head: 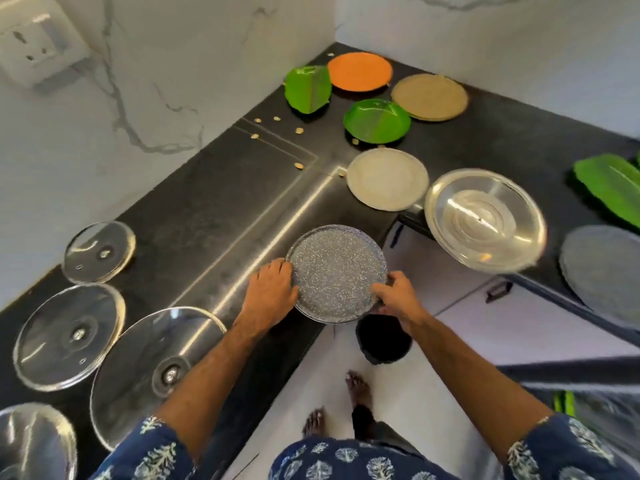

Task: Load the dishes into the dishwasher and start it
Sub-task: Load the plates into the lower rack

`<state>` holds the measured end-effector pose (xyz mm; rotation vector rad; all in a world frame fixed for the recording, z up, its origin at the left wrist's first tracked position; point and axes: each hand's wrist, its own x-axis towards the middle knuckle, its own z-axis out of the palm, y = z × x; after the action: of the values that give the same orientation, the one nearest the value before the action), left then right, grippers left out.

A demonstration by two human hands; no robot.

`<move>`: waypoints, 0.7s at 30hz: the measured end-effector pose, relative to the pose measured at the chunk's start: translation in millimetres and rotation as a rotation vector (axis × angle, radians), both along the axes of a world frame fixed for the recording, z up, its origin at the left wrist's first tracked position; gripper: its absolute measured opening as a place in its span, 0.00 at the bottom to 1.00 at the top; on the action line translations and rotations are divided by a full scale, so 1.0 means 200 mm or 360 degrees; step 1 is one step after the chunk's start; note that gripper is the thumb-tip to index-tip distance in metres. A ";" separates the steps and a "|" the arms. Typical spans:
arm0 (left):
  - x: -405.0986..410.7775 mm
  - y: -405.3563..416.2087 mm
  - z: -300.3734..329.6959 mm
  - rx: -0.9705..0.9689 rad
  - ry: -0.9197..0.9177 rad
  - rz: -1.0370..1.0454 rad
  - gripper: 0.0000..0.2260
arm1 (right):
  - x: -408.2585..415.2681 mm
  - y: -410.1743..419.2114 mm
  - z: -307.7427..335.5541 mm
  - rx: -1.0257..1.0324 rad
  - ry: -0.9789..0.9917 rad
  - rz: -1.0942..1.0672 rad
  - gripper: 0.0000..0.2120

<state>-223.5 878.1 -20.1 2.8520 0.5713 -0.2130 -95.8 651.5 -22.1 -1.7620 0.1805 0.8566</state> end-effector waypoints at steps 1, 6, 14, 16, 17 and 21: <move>0.00 -0.02 -0.01 -0.0010 -0.0025 -0.0061 0.18 | -0.06 -0.06 0.00 0.0083 0.0140 -0.0112 0.07; 0.02 -0.22 -0.04 -0.0237 -0.0225 -0.0348 0.25 | -0.29 -0.43 0.04 0.0232 0.0276 -0.0433 0.12; 0.28 -0.95 -0.06 -0.1031 -0.0152 -0.0825 0.24 | -0.69 -1.15 0.18 0.0595 0.0291 -0.1153 0.14; 0.33 -1.20 -0.07 -0.1074 -0.0052 -0.1019 0.23 | -0.80 -1.36 0.21 0.0628 0.0289 -0.1249 0.15; 0.34 -1.34 -0.07 -0.1105 0.0018 -0.1108 0.23 | -0.85 -1.47 0.20 0.0658 0.0279 -0.1293 0.17; 0.31 -1.89 -0.13 -0.1100 0.0383 -0.1473 0.23 | -1.04 -1.86 0.15 0.0548 0.0179 -0.1479 0.13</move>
<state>-160.7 500.9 -46.0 2.1893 -0.7051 -0.7309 -302.9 279.7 7.3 -1.1067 0.8020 0.2704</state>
